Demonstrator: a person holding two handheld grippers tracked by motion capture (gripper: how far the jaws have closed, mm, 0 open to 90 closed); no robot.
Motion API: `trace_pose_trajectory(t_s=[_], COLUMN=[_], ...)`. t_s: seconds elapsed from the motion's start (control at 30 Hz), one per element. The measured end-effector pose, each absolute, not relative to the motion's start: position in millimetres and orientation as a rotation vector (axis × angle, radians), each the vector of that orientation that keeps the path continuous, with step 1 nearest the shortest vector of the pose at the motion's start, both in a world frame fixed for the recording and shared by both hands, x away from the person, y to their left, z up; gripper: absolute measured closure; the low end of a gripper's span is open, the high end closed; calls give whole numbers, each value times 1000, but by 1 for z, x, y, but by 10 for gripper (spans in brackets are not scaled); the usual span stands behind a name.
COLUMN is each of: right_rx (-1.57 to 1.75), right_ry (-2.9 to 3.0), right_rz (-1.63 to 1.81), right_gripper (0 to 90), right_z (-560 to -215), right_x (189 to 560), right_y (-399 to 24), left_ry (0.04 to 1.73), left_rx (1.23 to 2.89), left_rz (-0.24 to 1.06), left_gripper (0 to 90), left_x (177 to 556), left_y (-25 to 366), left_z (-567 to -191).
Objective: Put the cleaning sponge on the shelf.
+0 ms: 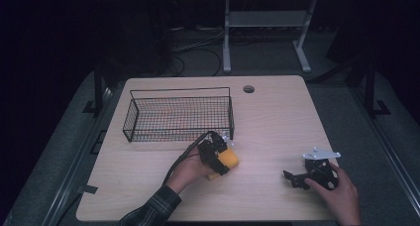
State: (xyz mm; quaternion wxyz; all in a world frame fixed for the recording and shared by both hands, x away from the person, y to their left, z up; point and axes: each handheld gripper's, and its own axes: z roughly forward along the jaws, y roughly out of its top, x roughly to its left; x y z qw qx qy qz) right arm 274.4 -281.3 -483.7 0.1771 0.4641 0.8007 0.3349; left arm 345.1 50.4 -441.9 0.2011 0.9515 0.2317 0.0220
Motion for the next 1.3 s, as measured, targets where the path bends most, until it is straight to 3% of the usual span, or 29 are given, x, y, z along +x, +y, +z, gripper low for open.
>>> trace_pose_trajectory(t_s=[1.3], right_rx=[1311], right_ry=[2266], right_rz=[947], right_gripper=[2], right_z=[-484], right_x=[274], right_y=[-281], left_ry=[610], left_rx=[2641], left_rz=[79], left_gripper=[226], left_x=[357], left_y=[64], left_z=[-378])
